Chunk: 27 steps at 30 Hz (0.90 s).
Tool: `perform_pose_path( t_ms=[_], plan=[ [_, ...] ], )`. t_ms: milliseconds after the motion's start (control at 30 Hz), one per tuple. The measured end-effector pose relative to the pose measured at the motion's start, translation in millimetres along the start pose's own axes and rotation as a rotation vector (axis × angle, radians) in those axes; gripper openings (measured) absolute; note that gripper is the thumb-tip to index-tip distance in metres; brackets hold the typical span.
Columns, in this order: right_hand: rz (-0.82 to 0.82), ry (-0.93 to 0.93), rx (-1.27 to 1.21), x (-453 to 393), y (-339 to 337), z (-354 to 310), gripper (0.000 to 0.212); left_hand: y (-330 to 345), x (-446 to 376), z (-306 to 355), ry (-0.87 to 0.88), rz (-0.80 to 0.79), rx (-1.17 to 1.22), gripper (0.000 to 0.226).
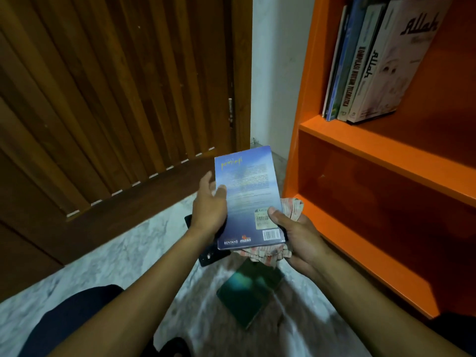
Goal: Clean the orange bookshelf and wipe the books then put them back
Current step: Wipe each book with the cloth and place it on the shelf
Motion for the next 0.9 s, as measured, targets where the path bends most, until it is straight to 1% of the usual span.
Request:
perform_pose_path(
  t_ms=[33, 67, 100, 133, 167, 200, 233, 267, 333, 367, 467, 500, 533, 600, 633, 667, 700, 733, 767, 800, 833, 867, 900],
  plan=[
    [0.035, -0.044, 0.039, -2.0, -0.4, -0.9, 0.028, -0.7, 3.0, 8.0, 0.178, 0.030, -0.194, 0.052],
    [0.073, -0.097, 0.099, -3.2, -0.8, -1.8, 0.026, 1.4, 9.8, 18.3, 0.359, 0.046, -0.324, 0.057],
    [0.107, -0.157, 0.167, -4.0, -0.9, -2.9, 0.025, 6.8, 18.0, 26.8, 0.486, 0.024, -0.367, 0.058],
    [0.132, -0.221, 0.245, -3.4, 0.0, -4.5, 0.024, 13.6, 23.7, 30.0, 0.525, -0.037, -0.347, 0.060],
    [0.149, -0.287, 0.339, -2.0, 0.5, -5.5, 0.023, 20.6, 27.5, 29.8, 0.484, -0.124, -0.287, 0.062],
    [0.152, -0.348, 0.444, 1.4, 1.9, -6.1, 0.022, 26.5, 28.9, 26.8, 0.368, -0.207, -0.183, 0.066],
    [0.148, -0.415, 0.559, 6.2, 5.0, -7.2, 0.021, 30.6, 30.3, 23.0, 0.231, -0.252, -0.066, 0.071],
    [0.137, -0.486, 0.682, 13.5, 10.4, -8.6, 0.022, 32.4, 32.0, 20.4, 0.125, -0.256, 0.040, 0.076],
    [0.099, -0.614, 0.904, 26.8, 20.3, -7.1, 0.030, 29.3, 35.4, 20.2, 0.066, -0.175, 0.169, 0.078],
    [0.075, -0.673, 0.991, 30.2, 23.9, -5.0, 0.036, 25.8, 35.0, 18.5, 0.067, -0.111, 0.205, 0.073],
    [-0.042, -0.872, 1.164, 34.1, 32.3, 0.2, 0.047, 12.7, 26.2, 9.8, 0.055, 0.082, 0.286, 0.044],
    [-0.078, -0.915, 1.157, 31.9, 31.2, 0.1, 0.048, 8.2, 23.0, 7.8, 0.041, 0.124, 0.327, 0.038],
    [-0.116, -0.921, 1.083, 30.1, 32.1, -3.0, 0.047, 4.5, 19.2, 5.4, 0.028, 0.148, 0.359, 0.036],
    [-0.129, -0.863, 0.833, 28.6, 31.6, -15.3, 0.032, 0.1, 13.4, 2.0, 0.041, 0.164, 0.383, 0.040],
    [-0.077, -0.800, 0.681, 25.8, 28.4, -22.4, 0.025, -0.8, 11.7, 2.2, 0.062, 0.162, 0.383, 0.044],
    [0.040, -0.720, 0.540, 19.0, 20.5, -29.2, 0.026, -1.3, 10.7, 3.0, 0.077, 0.153, 0.375, 0.049],
    [0.177, -0.639, 0.446, 11.7, 9.1, -34.2, 0.034, -1.6, 10.0, 4.2, 0.091, 0.136, 0.367, 0.052],
    [0.282, -0.521, 0.346, 0.8, -6.7, -36.6, 0.037, -1.8, 9.5, 5.8, 0.106, 0.104, 0.368, 0.054],
    [0.336, -0.377, 0.203, -7.6, -19.5, -38.6, 0.037, -0.9, 9.3, 7.5, 0.122, 0.065, 0.377, 0.055],
    [0.340, -0.239, 0.055, -13.5, -27.7, -41.8, 0.037, 0.7, 8.6, 8.1, 0.128, 0.024, 0.377, 0.055],
    [0.341, -0.147, -0.063, -15.9, -35.3, -46.5, 0.038, 2.8, 8.9, 9.5, 0.138, -0.021, 0.360, 0.053],
    [0.353, -0.108, -0.142, -13.8, -40.4, -54.2, 0.040, 5.9, 9.3, 10.0, 0.154, -0.078, 0.335, 0.052],
    [0.383, -0.133, -0.156, -12.9, -45.8, -62.7, 0.041, 9.3, 11.6, 10.9, 0.171, -0.140, 0.318, 0.051]
  ],
)
Point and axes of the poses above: each hand's wrist, its own x-axis away from the middle knuckle, its own y-axis out of the palm, z = x × y, the point moved 6 cm from there along -x, towards the middle knuckle, and after that the axes turned 5 degrees about z, right-handed, at the moved point
